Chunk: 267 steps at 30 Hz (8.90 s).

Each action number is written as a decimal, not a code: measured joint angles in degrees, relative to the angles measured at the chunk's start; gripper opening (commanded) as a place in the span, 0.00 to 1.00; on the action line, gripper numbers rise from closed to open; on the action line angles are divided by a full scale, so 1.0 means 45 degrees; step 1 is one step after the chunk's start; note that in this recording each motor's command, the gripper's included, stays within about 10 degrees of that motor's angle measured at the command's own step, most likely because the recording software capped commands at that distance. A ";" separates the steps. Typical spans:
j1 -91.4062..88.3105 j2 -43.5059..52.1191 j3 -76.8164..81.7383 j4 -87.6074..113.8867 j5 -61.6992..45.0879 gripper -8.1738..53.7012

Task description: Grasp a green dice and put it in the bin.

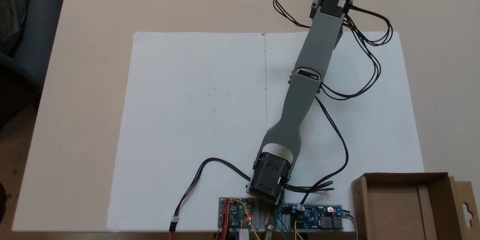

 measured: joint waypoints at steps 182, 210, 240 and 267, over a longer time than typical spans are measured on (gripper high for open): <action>-0.0078 -0.2266 -0.0020 -0.1270 -0.0059 0.84; -0.0078 -0.2695 -0.0039 -0.1504 -0.0078 0.32; 0.2773 0.7383 0.5215 -0.0996 0.5176 0.32; 1.5723 0.7617 0.7266 -0.2344 0.3926 0.32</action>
